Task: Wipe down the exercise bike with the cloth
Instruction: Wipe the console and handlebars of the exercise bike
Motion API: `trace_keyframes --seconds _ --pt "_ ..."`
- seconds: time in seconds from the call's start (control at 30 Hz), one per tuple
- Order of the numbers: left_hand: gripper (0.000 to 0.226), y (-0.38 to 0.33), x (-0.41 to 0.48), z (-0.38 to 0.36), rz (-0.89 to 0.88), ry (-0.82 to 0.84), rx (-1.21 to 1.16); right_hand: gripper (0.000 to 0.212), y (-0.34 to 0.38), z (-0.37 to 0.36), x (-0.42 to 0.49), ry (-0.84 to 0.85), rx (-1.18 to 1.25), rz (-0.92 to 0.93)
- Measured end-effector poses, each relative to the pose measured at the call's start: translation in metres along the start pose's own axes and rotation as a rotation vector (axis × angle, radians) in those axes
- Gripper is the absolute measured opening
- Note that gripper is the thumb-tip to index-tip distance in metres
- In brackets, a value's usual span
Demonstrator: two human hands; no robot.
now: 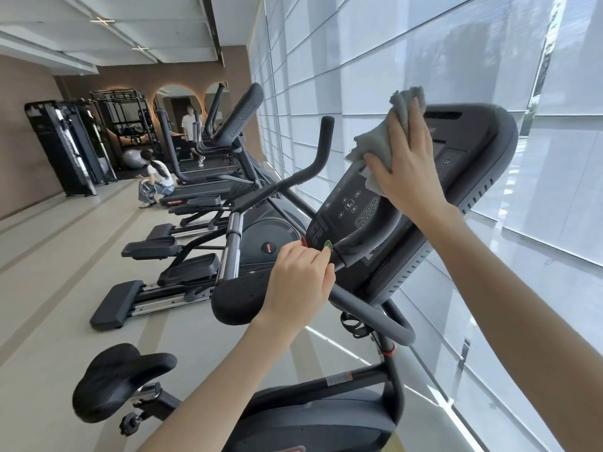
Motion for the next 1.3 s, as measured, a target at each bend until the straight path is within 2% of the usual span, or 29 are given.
trace_keyframes --seconds 0.13,0.23,0.37,0.5,0.63,0.77,0.9,1.03,1.17,1.3 --pt "0.021 0.0 0.0 -0.001 -0.007 -0.004 -0.006 0.067 0.002 -0.005 -0.033 0.023 0.058 -0.042" --pt "0.023 0.0 0.0 -0.002 -0.004 0.001 -0.003 0.073 0.003 -0.013 -0.066 0.053 0.207 -0.203" --pt "0.023 0.0 -0.001 -0.002 -0.008 0.013 0.003 0.066 0.005 -0.025 -0.105 0.03 0.379 -0.384" --pt "0.023 0.001 -0.003 -0.002 -0.015 0.017 0.007 0.062 0.011 -0.031 -0.12 0.001 0.4 -0.412" --pt "0.024 0.002 -0.002 -0.001 -0.029 0.021 -0.002 0.064 0.009 -0.021 -0.095 -0.039 0.308 -0.315" --pt "0.025 0.002 -0.002 0.0 -0.038 0.007 -0.011 0.063 0.001 -0.004 -0.037 -0.03 0.109 -0.166" --pt "0.025 0.004 -0.003 0.0 -0.02 -0.004 -0.047 0.041 0.003 0.009 0.008 -0.075 -0.149 0.099" --pt "0.024 0.004 -0.003 -0.001 -0.022 -0.012 -0.063 0.025 0.001 0.008 0.027 0.019 -0.38 0.238" --pt "0.023 0.005 -0.003 -0.002 -0.02 -0.021 -0.082 0.036 -0.001 0.012 0.019 0.02 -0.539 0.476" --pt "0.022 0.005 -0.003 -0.002 -0.019 -0.023 -0.083 0.046 0.001 0.011 0.013 0.077 -0.538 0.574"
Point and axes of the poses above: each hand's wrist, its own x-axis towards the middle knuckle, its own z-axis out of the back of the hand, y = z × x, the point moved 3 cm from there along x, towards the middle knuckle, and after that the axes turned 3 degrees about z, right-handed, at the moved point
